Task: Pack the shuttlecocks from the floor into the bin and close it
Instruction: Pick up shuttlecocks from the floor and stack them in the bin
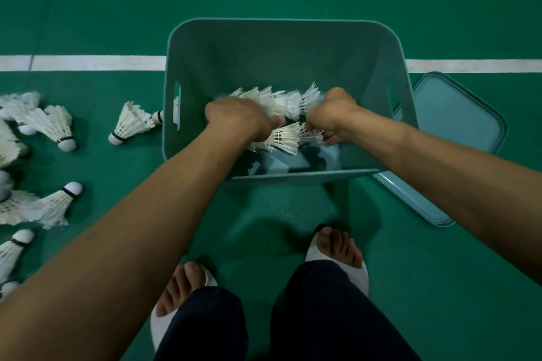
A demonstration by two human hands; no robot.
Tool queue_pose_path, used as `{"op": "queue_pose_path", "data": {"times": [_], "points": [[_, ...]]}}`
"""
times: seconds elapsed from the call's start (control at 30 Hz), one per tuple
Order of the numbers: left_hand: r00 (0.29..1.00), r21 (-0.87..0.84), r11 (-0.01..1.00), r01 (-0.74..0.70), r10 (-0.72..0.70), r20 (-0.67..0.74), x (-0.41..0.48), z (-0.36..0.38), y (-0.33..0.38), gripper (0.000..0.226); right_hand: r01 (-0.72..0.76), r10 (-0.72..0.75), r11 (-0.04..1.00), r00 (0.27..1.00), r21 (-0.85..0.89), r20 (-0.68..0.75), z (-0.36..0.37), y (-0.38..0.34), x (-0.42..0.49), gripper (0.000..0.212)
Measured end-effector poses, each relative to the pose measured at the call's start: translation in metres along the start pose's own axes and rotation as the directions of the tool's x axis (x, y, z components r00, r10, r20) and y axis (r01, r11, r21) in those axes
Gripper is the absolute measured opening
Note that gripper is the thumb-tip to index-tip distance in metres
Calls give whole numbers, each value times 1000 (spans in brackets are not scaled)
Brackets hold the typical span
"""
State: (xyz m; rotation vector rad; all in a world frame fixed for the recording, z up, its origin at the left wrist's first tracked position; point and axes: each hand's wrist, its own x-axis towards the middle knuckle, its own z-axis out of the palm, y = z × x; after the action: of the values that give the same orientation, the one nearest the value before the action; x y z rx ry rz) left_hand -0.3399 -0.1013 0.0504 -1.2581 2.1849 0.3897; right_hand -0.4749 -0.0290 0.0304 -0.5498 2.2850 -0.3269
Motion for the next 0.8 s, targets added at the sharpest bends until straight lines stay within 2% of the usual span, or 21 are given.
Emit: {"op": "queue_pose_path", "data": {"times": [0.13,0.37,0.5,0.57,0.67,0.8], "points": [[999,51,998,-42,41,20,6,7,0,83,-62,59,992,998,111,38,1,7,9,12],[996,-117,993,-23,34,88,2,-5,-7,63,-85,85,995,996,53,9,0,10,12,26],[983,-242,970,21,24,180,5,-4,-15,73,-15,15,1000,999,-1,-34,-3,11,11,11],[980,-260,966,12,40,195,8,-1,-17,73,-11,11,1000,1000,3,-23,0,10,11,14],[978,-292,956,17,44,202,11,3,-19,65,-133,122,980,989,151,80,7,7,17,19],[974,-317,948,10,62,217,14,-1,-21,58,-252,226,948,963,196,146,8,10,20,10]]}}
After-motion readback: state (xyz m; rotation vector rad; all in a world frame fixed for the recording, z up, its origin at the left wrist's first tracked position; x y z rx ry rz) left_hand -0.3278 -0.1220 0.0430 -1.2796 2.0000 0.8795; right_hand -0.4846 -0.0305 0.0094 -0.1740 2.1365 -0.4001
